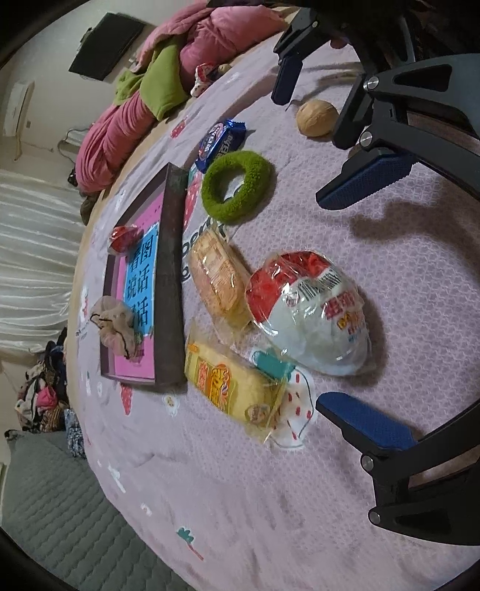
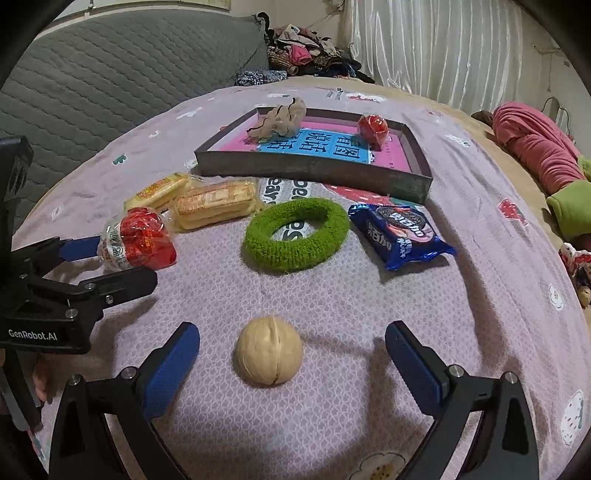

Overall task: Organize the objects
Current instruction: 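Grasp the clear-bagged red-and-white bun with left tool while right tool grasps the walnut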

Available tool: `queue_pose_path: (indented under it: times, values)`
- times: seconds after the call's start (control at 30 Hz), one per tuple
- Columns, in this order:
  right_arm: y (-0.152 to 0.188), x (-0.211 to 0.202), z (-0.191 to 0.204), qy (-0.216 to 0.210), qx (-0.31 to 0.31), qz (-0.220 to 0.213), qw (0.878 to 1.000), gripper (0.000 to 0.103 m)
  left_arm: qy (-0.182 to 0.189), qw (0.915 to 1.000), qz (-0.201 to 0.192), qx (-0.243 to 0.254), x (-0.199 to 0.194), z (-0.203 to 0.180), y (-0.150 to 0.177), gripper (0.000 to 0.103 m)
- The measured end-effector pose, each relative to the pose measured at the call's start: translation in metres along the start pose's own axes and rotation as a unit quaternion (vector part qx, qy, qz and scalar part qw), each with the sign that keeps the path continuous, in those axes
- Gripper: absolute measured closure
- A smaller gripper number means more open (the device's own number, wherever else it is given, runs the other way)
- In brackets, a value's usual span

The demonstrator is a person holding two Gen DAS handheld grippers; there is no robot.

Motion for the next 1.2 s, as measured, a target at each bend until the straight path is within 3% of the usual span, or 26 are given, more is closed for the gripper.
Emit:
queue_pose_path:
  times: [0.07,0.2,0.53,0.87,1.2]
  values:
    - [0.001,0.002,0.000,-0.004,0.002,0.003,1.000,0.008,0.004,1.0000,0.002,-0.001,0.002,-0.001,0.000,0.005]
    - [0.001,0.006,0.000,-0.010,0.006,0.006,1.000,0.014,0.010,0.9999,0.009,0.003,0.005,-0.005,0.001,0.037]
    - [0.003,0.005,0.006,-0.024,0.001,0.008,1.000,0.037,0.016,0.9998,0.011,0.005,0.006,-0.010,0.003,0.043]
    - [0.006,0.000,0.012,-0.050,0.004,0.011,0.999,0.069,0.032,0.9994,0.011,-0.002,0.002,-0.012,0.005,0.044]
    - [0.006,-0.007,0.020,-0.064,0.000,0.009,0.998,0.070,0.029,0.9996,0.005,0.002,-0.002,-0.015,0.005,0.044]
Point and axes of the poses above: each gripper's, at about its wrist camera, not at the fingertips, and x roughly the way its jaws point, z to its left, y to its underside, the point moved 9 cm from there along x, roughly the way its jaws point, and after that the axes turned 3 degrees about -y, right-handed, at the moved point
